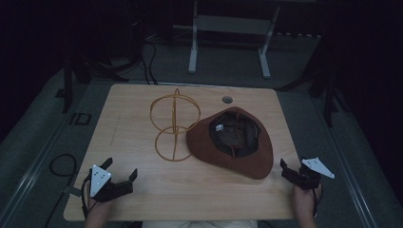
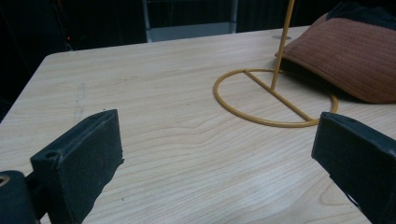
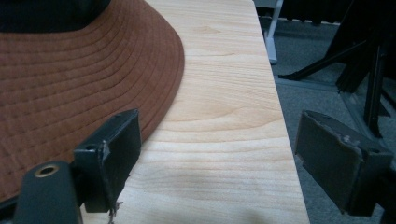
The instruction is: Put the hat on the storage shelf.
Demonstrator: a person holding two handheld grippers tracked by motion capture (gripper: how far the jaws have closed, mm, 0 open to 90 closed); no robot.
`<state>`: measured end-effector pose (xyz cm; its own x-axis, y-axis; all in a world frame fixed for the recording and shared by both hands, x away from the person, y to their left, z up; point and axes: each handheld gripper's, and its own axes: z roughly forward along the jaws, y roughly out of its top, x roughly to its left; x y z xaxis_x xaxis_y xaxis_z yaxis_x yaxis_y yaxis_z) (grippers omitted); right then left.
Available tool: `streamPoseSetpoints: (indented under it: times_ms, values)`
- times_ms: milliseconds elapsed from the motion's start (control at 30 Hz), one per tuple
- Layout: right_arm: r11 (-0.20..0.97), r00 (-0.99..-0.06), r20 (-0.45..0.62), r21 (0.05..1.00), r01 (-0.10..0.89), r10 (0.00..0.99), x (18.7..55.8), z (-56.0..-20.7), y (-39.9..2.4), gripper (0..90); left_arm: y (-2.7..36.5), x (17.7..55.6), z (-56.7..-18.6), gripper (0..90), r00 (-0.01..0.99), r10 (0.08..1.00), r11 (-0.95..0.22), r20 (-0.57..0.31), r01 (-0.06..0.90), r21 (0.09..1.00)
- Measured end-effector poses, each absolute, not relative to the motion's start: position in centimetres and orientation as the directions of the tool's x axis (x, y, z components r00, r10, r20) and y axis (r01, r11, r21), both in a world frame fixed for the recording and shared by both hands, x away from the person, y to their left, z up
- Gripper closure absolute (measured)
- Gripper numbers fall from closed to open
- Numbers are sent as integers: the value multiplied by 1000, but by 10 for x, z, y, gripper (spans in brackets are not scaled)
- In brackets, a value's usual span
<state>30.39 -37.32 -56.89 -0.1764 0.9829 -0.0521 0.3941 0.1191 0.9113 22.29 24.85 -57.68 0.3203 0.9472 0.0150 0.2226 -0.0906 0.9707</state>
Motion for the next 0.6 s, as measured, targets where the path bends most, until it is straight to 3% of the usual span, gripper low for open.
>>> streamPoseSetpoints:
  times_ms: [167, 333, 600]
  values:
    - [93, -161, -31, 916, 391, 986, 303, -569, -375, 148, 248, 222, -576, 25, 322, 946, -91, 15, 224, 970]
    - [-4, -114, 51, 924, 381, 992, 302, -569, -382, 147, 248, 222, -576, 25, 316, 949, -91, 13, 232, 969]
    - [-4, -109, 61, 889, 458, 992, 303, -565, -377, 147, 241, 221, -574, 24, 332, 943, -94, 20, 208, 974]
